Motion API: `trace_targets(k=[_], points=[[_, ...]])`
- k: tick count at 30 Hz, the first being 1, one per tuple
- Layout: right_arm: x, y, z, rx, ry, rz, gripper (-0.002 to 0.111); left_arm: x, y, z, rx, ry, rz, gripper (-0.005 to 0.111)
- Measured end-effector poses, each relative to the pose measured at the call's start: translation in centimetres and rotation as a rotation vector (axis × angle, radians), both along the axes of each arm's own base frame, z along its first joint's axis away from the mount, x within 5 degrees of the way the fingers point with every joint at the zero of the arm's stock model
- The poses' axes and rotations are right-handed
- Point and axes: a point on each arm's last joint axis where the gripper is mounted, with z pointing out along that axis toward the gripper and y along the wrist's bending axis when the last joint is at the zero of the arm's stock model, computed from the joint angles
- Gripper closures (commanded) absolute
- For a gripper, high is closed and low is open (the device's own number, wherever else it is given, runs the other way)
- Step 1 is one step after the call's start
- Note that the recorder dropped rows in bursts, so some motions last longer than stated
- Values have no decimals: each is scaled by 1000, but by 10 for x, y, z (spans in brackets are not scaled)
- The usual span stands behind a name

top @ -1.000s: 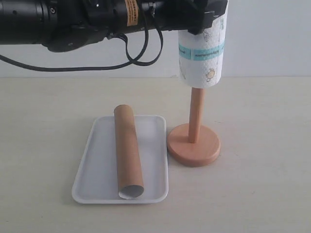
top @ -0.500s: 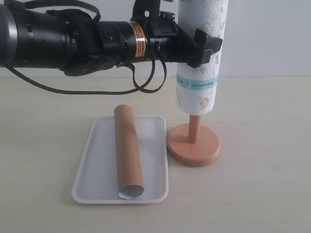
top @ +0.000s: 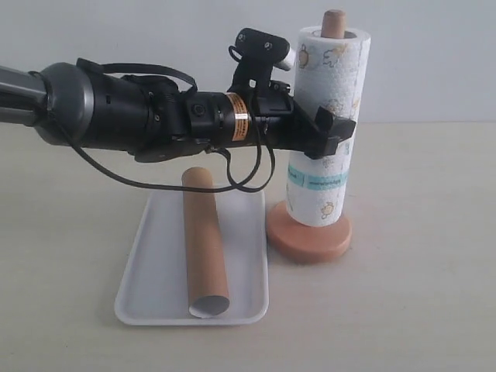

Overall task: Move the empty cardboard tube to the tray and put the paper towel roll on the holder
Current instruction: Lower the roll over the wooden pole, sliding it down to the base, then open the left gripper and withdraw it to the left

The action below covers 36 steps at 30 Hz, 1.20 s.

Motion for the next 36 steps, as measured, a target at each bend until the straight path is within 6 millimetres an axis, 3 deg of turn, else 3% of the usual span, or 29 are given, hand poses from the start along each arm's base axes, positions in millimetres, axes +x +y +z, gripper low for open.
trace_targets(k=[9, 23, 26, 36], points=[[0, 0, 0, 0, 0, 0, 108, -1, -1, 1, -17, 15, -14, 15], [0, 0, 0, 0, 0, 0, 108, -3, 1, -1, 31, 39, -18, 14], [0, 0, 0, 0, 0, 0, 108, -6, 3, 16, 12, 12, -18, 14], [0, 0, 0, 4, -4, 0, 108, -30, 21, 102, -108, -125, -19, 17]])
